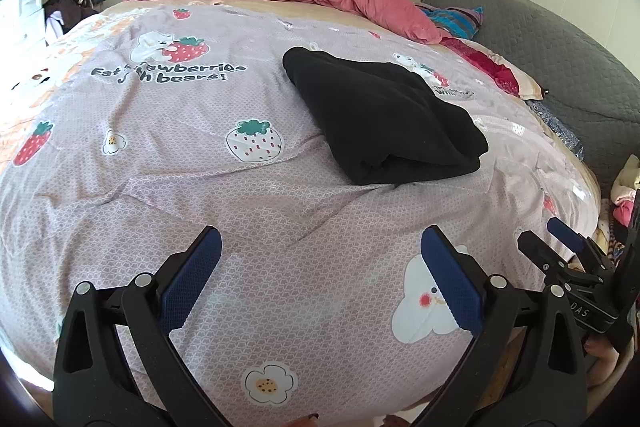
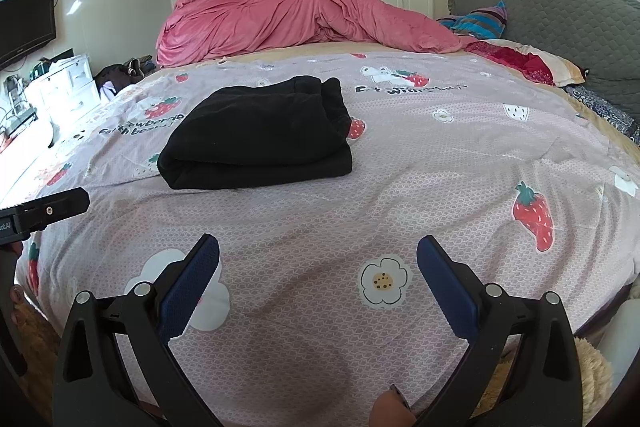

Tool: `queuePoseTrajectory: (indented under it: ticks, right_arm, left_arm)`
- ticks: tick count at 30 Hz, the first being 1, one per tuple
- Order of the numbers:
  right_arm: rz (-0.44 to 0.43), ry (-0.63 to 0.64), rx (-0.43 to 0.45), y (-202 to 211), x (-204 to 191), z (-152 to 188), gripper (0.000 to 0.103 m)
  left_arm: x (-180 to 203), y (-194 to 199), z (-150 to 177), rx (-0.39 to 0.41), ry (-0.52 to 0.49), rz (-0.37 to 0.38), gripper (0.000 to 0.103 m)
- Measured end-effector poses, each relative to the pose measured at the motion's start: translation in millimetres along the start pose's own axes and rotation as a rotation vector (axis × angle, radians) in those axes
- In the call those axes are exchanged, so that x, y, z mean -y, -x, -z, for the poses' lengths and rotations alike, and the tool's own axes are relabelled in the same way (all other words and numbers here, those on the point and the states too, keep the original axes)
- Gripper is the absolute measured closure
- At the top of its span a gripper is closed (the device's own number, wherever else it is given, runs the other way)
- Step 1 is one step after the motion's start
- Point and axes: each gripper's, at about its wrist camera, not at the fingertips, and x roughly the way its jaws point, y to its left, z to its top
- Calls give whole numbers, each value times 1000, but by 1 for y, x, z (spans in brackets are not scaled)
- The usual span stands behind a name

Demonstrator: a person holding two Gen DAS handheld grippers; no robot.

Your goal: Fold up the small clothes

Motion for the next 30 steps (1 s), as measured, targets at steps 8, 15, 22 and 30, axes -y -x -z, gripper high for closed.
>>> queuePoseTrajectory:
  ticks: [8,15,22,30]
  right_arm:
    - [10,-8,1,2,2,0,4]
    - [107,-27,47,23,14,-10,4]
    - [449,-264,94,88,113,-12,4]
    - [1027,-627,-117,142,323,92,4]
  left_arm:
    - [-1,1,1,-3,-2,8,9]
    - [-7,4,0,-16,24,25,9]
    - [-57,18,-3,-36,134,-43,9]
    - [-246,72,-57,70,349,-405,9]
